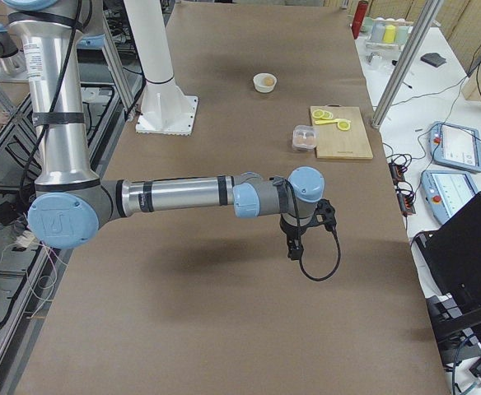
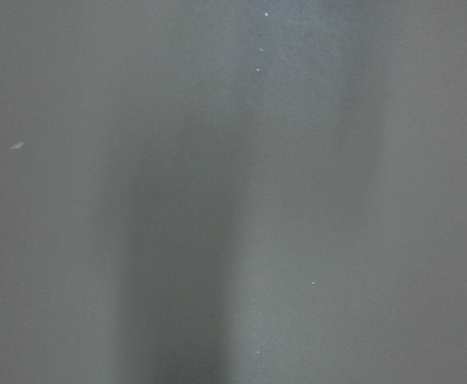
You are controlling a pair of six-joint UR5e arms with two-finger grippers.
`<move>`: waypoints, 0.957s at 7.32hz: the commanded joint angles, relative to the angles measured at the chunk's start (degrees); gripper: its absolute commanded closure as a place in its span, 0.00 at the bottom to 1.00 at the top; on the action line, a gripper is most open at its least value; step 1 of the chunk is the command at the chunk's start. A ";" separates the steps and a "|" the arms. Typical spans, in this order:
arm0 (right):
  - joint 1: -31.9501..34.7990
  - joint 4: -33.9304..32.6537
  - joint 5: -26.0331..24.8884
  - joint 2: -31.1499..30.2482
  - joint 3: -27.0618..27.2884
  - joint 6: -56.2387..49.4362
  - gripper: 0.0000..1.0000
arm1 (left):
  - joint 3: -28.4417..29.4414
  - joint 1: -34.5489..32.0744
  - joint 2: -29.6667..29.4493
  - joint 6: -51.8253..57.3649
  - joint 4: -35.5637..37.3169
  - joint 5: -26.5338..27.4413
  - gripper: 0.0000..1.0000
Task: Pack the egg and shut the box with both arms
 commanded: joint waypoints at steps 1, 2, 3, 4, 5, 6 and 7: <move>-3.82 1.14 0.21 0.50 0.89 0.50 0.00 | -1.02 13.82 -8.65 -4.63 0.17 6.34 0.08; -4.62 1.85 0.04 0.59 0.90 0.50 0.00 | -0.85 19.28 -10.77 -4.30 0.08 10.03 0.08; -4.72 2.20 0.04 0.50 0.98 0.33 0.00 | -0.58 26.39 -13.40 -3.95 0.17 14.07 0.11; -4.89 3.34 0.12 0.50 0.98 0.24 0.00 | 0.64 33.33 -14.91 -3.86 0.08 21.94 0.11; -5.33 5.61 -0.05 0.06 0.64 0.33 0.00 | 2.65 38.19 -16.40 -1.68 0.08 26.81 0.14; -5.85 6.68 -0.23 -0.03 0.37 0.41 0.00 | 5.19 39.45 -16.94 -0.44 -0.01 27.03 0.16; -6.30 6.69 -0.32 -0.03 -0.07 0.42 0.00 | 7.40 39.99 -18.16 -0.43 -0.01 26.94 0.19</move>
